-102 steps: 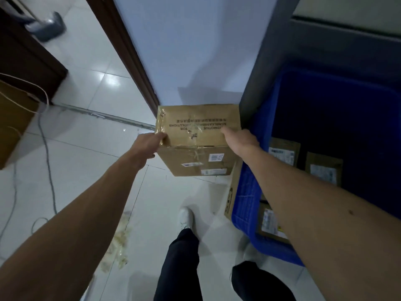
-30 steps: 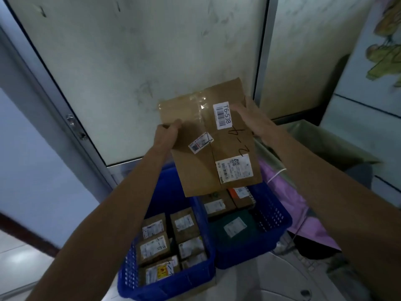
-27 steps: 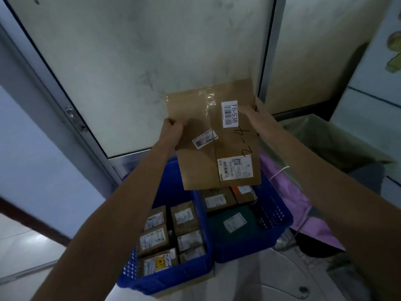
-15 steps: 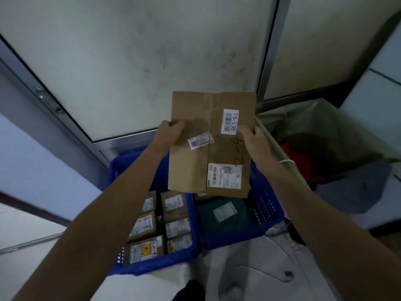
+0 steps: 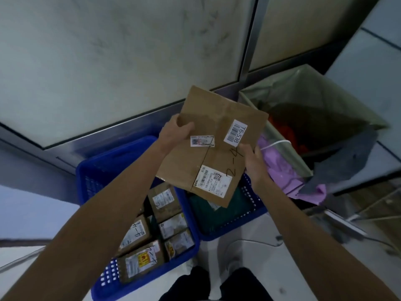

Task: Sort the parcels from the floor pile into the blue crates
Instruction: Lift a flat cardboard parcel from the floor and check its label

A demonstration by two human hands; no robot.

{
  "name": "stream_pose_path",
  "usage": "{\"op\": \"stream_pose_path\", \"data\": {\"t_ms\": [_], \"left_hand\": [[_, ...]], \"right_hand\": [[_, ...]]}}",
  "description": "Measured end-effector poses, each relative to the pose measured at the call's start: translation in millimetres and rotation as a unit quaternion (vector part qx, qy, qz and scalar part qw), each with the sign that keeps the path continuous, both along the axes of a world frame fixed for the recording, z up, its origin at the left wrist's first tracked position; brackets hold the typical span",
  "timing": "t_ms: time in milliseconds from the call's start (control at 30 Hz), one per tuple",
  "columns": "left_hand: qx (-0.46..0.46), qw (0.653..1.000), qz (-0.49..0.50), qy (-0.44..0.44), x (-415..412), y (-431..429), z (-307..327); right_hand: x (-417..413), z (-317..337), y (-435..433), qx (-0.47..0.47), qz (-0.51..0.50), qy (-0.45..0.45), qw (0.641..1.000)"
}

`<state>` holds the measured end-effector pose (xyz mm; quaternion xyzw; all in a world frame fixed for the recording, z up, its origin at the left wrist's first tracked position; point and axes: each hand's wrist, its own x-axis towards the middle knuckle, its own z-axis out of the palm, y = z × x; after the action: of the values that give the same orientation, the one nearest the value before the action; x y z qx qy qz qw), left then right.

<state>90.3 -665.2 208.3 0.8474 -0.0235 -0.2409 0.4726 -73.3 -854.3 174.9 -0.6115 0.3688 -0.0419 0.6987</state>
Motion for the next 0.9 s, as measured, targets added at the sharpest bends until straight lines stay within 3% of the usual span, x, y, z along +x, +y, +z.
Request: {"op": "stream_pose_path", "data": {"t_ms": [500, 900], "left_hand": [[0.137, 0.976, -0.159, 0.067, 15.6, -49.5, -103.8], [0.237, 0.927, -0.286, 0.050, 8.4, -103.0, -197.3]], "right_hand": [[-39.3, -90.3, 39.1, 0.103, -0.187, 0.112, 0.970], [-35.8, -161.3, 18.1, 0.226, -0.281, 0.269, 0.893]]}}
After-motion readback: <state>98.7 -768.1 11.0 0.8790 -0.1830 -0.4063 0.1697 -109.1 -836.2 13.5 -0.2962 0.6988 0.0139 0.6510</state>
